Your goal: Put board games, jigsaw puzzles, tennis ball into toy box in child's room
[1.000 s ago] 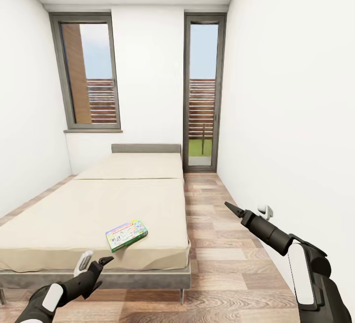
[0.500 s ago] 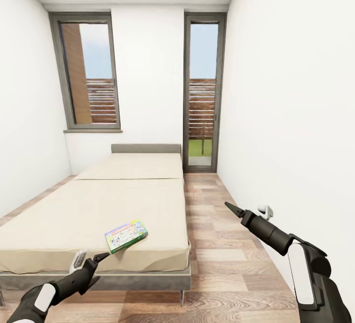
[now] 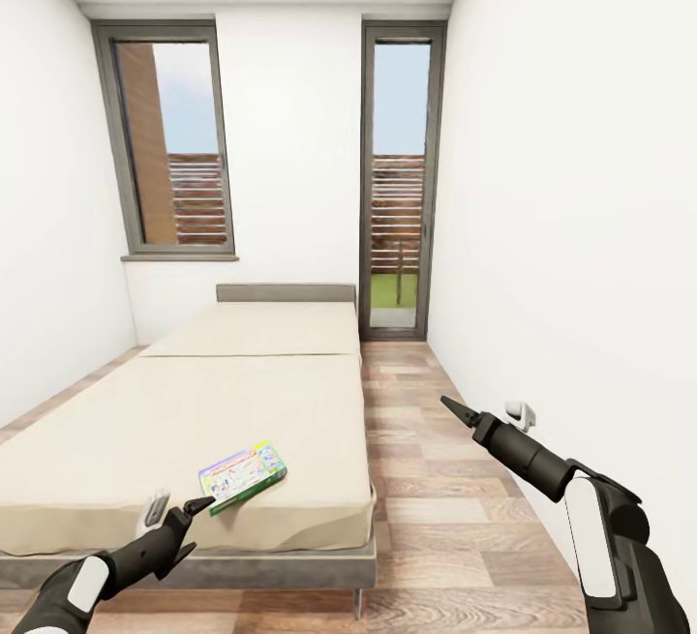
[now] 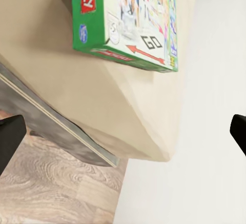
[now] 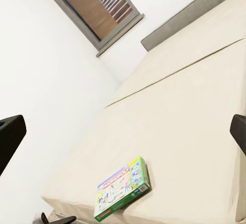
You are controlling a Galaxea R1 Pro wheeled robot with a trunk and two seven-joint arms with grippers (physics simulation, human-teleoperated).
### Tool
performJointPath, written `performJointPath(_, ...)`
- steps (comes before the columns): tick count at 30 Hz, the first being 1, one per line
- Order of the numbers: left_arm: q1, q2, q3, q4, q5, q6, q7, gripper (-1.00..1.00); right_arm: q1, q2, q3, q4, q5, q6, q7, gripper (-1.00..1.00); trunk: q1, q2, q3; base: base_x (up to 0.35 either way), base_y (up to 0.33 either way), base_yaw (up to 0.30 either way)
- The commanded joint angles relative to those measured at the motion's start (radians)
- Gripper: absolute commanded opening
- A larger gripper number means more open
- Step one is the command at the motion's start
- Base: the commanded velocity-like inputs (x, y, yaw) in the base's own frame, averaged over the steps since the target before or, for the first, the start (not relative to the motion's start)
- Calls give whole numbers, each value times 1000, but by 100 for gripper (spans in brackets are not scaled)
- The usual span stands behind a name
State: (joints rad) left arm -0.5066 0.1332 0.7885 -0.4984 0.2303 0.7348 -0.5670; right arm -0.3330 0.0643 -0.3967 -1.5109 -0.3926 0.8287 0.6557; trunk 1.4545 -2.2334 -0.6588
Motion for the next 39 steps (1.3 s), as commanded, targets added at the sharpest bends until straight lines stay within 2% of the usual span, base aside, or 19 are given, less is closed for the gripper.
performJointPath(1,-1,-1,5,0,0,6,-2,100,-1,1,-3,0,0,6,4,100,0,-1,-1,17,0,0)
performJointPath(14,-1,-6,2,1,-2,2,2,100,-1,0,-4,1,0,6,3,100,0,-1,-1,117,0,0)
performJointPath(39,-1,-3,7,1,-1,7,-4,100,-1,0,-2,13,1,-35,-4,100,4,-8,-4,25,0,0)
